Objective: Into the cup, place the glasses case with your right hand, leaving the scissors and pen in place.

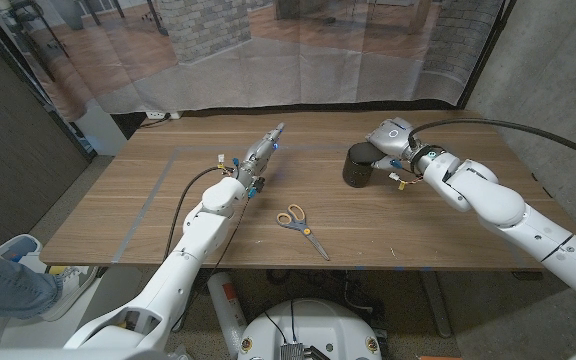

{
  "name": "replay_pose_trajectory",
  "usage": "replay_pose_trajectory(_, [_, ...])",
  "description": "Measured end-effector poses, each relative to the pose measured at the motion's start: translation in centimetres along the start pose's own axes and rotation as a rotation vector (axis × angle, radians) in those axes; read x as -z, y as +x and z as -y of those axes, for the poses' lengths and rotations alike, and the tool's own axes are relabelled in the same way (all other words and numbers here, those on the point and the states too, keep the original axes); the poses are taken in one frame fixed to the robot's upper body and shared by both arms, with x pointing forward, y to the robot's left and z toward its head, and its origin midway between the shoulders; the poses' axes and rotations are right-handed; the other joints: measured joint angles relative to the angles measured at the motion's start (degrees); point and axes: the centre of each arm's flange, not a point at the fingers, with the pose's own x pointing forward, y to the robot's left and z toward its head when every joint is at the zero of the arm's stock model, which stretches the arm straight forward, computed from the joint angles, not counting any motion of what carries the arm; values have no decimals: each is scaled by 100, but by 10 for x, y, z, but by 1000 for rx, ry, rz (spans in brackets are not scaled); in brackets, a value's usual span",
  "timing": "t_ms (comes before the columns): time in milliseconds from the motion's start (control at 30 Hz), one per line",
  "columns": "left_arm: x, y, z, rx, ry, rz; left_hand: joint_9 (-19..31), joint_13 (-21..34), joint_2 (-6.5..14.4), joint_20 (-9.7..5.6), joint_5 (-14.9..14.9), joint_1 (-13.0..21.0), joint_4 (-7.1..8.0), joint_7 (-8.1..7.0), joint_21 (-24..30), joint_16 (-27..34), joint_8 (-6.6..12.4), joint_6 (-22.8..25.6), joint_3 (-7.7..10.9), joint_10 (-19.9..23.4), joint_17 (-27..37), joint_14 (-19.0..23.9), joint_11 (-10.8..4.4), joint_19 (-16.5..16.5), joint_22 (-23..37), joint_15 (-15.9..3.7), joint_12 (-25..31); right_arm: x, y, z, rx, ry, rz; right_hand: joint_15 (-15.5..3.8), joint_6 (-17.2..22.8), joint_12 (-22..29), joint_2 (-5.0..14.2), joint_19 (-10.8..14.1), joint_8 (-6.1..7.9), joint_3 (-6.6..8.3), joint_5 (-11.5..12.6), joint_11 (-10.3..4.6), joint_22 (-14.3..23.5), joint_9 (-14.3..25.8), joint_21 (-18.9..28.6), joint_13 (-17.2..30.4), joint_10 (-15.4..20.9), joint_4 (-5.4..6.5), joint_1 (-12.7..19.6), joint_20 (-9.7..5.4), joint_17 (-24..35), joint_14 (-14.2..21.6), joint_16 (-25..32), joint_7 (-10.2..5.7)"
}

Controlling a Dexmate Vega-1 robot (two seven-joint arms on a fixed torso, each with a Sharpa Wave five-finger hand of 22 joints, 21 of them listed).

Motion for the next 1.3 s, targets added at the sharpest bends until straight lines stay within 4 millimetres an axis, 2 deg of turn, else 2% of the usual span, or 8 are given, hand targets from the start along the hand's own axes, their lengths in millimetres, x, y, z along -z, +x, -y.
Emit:
replay_pose_trajectory(733, [0,-2,-4,-2,-1,-4,0,0,0,0,0,0,24,0,0,0,0,0,-23,0,0,0,0,0,0,0,0,-8,16,9,9,-104,95,3,-1,-22,25,-3,22,-7,-1,-35,0,2,-45,-4,-35,39,-24,-1,-29,-68,-110,0])
replay_pose_trajectory(767, [0,-2,-4,-1,-2,-4,0,0,0,0,0,0,24,0,0,0,0,0,-23,0,0,0,0,0,0,0,0,-7,17,10,12,-107,96,11,-2,-68,25,-54,-7,-7,-1,-78,0,2,-49,-3,-78,39,-25,-8,-38,-120,-142,-2])
replay_pose_trajectory(867, [1,-1,-4,-1,-5,-6,0,0,3,0,0,3,24,0,0,0,0,0,-23,0,0,0,0,0,0,0,0,-11,17,12,12,-141,122,65,-143,-243,75,-166,-184,-56,-1,-247,28,-4,-89,17,-247,89,-74,5,-42,-397,-288,-142])
replay_pose_trajectory(933, [2,-1,-4,0,-6,-7,0,0,21,0,0,21,24,0,0,0,0,0,-23,0,0,0,0,0,0,0,0,-13,18,14,13,-155,129,123,-231,-428,161,-289,-300,-74,-13,-450,29,-13,-111,11,-453,145,-10,42,-35,-685,-378,-230])
replay_pose_trajectory(967, [2,-1,-4,1,-6,-6,0,0,23,0,0,23,24,0,0,0,0,0,-23,0,0,0,0,0,0,0,0,-13,18,16,16,-163,133,150,-271,-502,188,-332,-344,-85,-17,-550,29,-12,-111,5,-553,165,-37,85,-29,-809,-406,-270])
replay_pose_trajectory(1100, [1,-1,-5,3,-8,-3,0,0,23,0,0,23,0,0,0,0,0,0,-47,0,0,0,0,0,0,0,0,-15,19,20,12,-199,137,208,-449,-722,237,-533,-532,-106,-18,-800,29,2,-111,-16,-830,187,-24,224,-31,-1305,-466,-449])
replay_pose_trajectory(1200, [1,-1,-5,4,-8,-2,0,0,23,0,0,23,0,0,0,0,0,0,-47,0,0,0,0,0,0,0,0,-16,19,22,4,-224,136,244,-581,-847,399,-659,-630,-123,-19,-790,29,26,-111,-22,-1153,204,123,350,-41,-1606,-489,-579])
replay_pose_trajectory(1300, [1,-1,-5,5,-9,-1,0,0,23,0,0,23,0,0,0,0,0,0,-47,0,0,0,0,0,0,0,0,-17,19,25,8,-233,138,263,-747,-978,579,-746,-747,-123,-20,-666,29,37,-111,-16,-1495,204,303,437,-68,-1916,-489,-744])
